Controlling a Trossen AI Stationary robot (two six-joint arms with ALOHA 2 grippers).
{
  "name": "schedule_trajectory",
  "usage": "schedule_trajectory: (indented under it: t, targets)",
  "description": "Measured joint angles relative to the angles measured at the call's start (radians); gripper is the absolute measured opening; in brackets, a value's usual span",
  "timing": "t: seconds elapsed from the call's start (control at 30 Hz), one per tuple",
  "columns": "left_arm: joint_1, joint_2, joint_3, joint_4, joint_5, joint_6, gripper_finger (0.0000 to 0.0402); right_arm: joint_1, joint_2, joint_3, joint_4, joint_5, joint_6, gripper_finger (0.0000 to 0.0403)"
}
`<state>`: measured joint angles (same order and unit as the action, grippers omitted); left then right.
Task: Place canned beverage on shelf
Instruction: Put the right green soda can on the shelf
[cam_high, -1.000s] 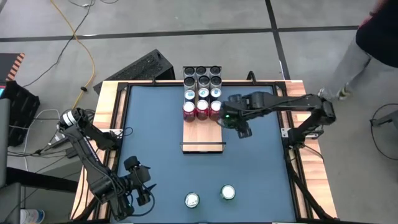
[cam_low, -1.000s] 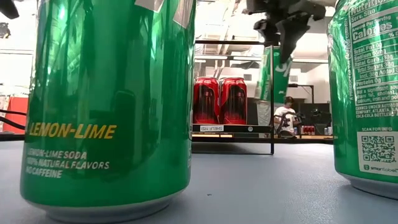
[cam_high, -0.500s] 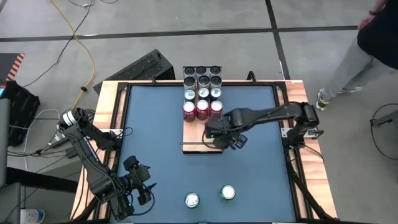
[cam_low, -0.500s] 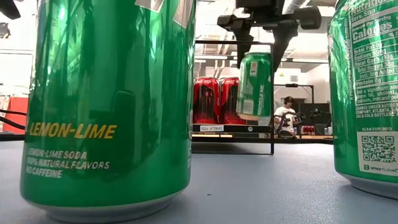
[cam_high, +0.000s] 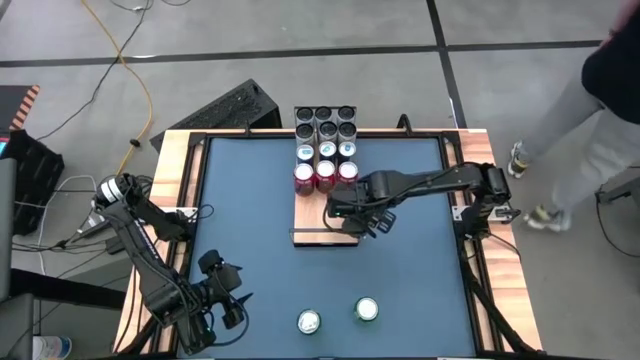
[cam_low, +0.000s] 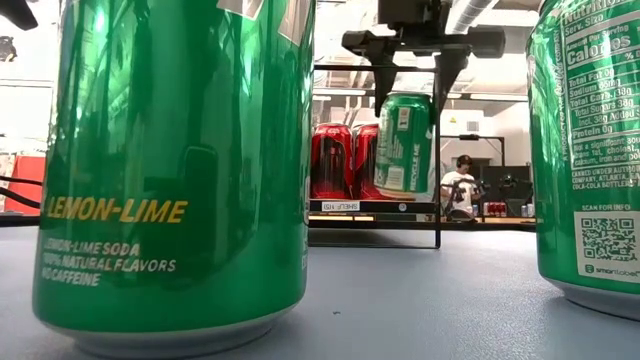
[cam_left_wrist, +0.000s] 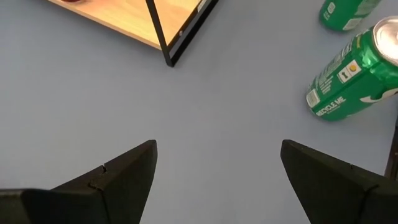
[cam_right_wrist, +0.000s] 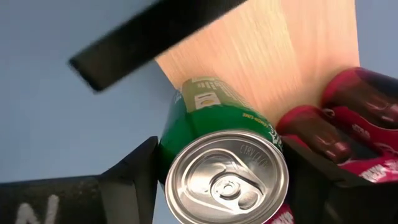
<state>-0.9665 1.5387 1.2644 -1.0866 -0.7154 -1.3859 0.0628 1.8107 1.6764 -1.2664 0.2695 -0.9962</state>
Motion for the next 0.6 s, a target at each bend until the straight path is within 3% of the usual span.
schedule_trajectory:
  t: [0.2, 0.6]
  targets:
    - [0.0, 0.0, 0.0, 0.0, -0.026, -0.011, 0.033, -0.002, 0.0, 0.0, 0.045, 0.014, 0.0, 0.028]
    - [0.0, 0.0, 0.0, -0.003, -0.03, -0.017, 0.033, -0.027, 0.0, 0.0, 0.082, 0.021, 0.026, 0.029]
